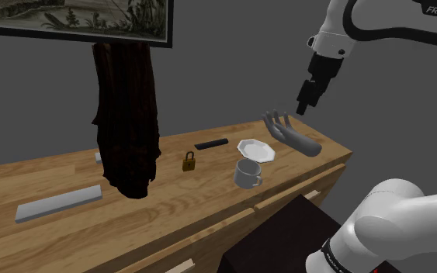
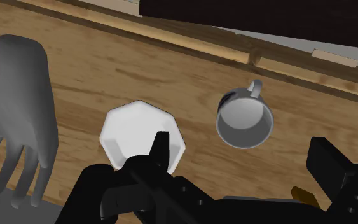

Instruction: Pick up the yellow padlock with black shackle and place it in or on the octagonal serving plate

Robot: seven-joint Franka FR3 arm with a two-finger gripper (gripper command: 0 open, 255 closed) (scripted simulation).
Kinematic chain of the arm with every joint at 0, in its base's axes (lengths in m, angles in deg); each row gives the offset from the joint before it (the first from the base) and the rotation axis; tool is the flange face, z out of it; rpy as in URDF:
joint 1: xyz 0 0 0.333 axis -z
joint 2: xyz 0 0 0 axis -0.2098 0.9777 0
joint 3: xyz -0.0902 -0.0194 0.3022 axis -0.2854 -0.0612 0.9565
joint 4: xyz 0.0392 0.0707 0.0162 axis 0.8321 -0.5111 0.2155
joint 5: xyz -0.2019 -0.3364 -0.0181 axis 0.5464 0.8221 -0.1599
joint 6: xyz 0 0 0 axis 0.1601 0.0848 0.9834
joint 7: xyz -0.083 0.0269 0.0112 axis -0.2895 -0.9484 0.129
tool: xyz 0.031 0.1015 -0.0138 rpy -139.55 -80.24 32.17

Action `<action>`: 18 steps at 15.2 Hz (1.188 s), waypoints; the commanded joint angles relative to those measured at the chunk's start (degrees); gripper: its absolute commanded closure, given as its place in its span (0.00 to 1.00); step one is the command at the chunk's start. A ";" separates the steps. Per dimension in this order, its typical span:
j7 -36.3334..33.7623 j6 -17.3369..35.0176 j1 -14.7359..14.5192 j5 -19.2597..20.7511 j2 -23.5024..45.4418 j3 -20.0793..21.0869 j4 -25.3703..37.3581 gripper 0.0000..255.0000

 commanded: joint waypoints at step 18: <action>-20.97 26.19 -1.62 -6.68 23.36 11.50 -2.43 0.00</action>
